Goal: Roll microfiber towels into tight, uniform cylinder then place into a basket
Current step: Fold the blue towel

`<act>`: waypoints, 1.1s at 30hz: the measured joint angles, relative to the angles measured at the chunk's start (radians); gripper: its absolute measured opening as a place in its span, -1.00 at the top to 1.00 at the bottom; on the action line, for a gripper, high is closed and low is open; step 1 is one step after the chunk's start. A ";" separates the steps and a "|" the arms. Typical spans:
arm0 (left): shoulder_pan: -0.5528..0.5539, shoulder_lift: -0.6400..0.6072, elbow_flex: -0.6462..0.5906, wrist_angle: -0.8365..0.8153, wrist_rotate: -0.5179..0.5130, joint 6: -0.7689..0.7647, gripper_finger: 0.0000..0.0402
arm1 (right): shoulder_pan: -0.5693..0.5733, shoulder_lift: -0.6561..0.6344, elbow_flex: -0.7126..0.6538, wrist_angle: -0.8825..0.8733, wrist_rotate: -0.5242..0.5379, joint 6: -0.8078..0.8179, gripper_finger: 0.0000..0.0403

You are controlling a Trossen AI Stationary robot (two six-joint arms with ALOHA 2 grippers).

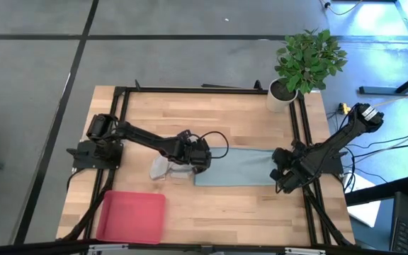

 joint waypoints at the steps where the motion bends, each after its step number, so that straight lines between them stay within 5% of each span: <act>1: 0.004 0.004 0.000 0.003 0.001 0.000 1.00 | 0.000 0.000 0.000 0.000 0.003 0.000 0.95; 19: 0.046 0.015 -0.001 -0.002 0.057 -0.037 1.00 | -0.001 0.000 0.000 0.019 0.008 0.004 0.75; 27: 0.068 0.015 -0.001 0.001 0.060 -0.045 0.97 | -0.001 0.000 0.000 0.019 0.008 0.004 0.50; 33: 0.090 0.015 -0.001 0.001 0.060 -0.051 0.75 | -0.001 0.000 0.000 0.023 0.008 0.005 0.26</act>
